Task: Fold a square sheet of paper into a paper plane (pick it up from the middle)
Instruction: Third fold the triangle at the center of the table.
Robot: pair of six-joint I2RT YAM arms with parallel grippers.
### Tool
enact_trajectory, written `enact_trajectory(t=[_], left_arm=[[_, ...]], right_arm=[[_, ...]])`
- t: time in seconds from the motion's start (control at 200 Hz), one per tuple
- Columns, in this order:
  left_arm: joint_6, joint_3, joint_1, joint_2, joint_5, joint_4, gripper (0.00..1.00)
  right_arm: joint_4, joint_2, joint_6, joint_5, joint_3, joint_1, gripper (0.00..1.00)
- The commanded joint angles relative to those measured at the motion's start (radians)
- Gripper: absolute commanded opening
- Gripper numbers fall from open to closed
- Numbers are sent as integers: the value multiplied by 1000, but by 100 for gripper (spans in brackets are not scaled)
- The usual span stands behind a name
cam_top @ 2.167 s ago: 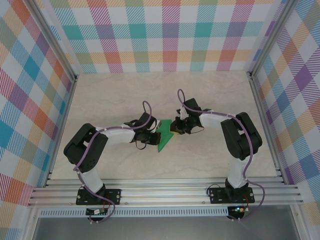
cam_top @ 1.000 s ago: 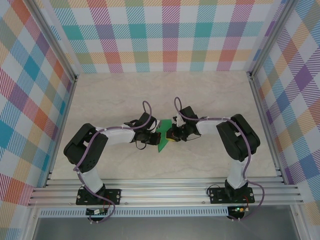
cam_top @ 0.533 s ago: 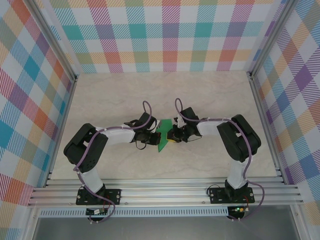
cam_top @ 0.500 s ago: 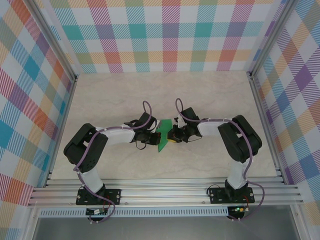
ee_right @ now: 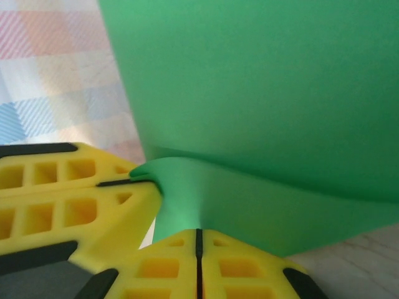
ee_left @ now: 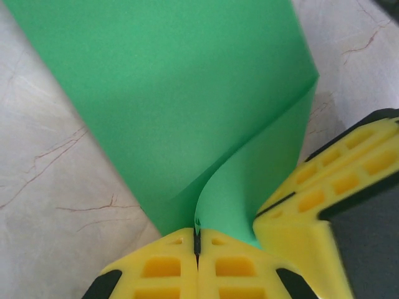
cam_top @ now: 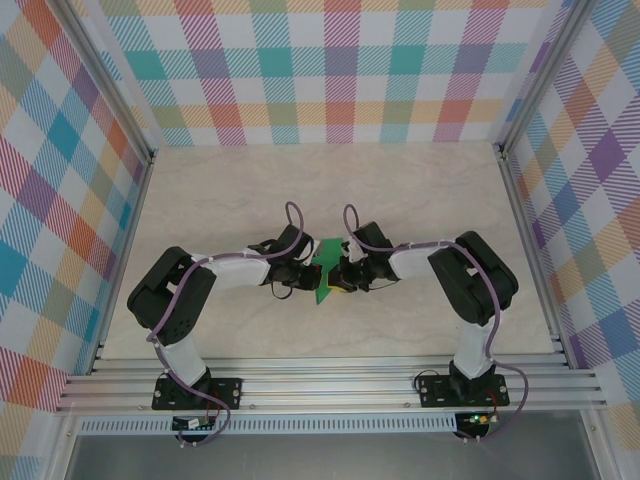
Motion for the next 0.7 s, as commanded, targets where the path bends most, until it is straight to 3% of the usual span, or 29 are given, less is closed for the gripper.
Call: enact_trajectory(t=[0.0,0.355,0.695], left_arm=[[17,-9,17,19,-23,-33,1],[23,-4,17,20,-25,-38,0],[28,-5,17,25,-16,-36,0]], right_arm=[[4,33,1,29,-4,5,8],[47,-108,32,9,-66,12,10],[95,-43,70,43,-65,68,9]])
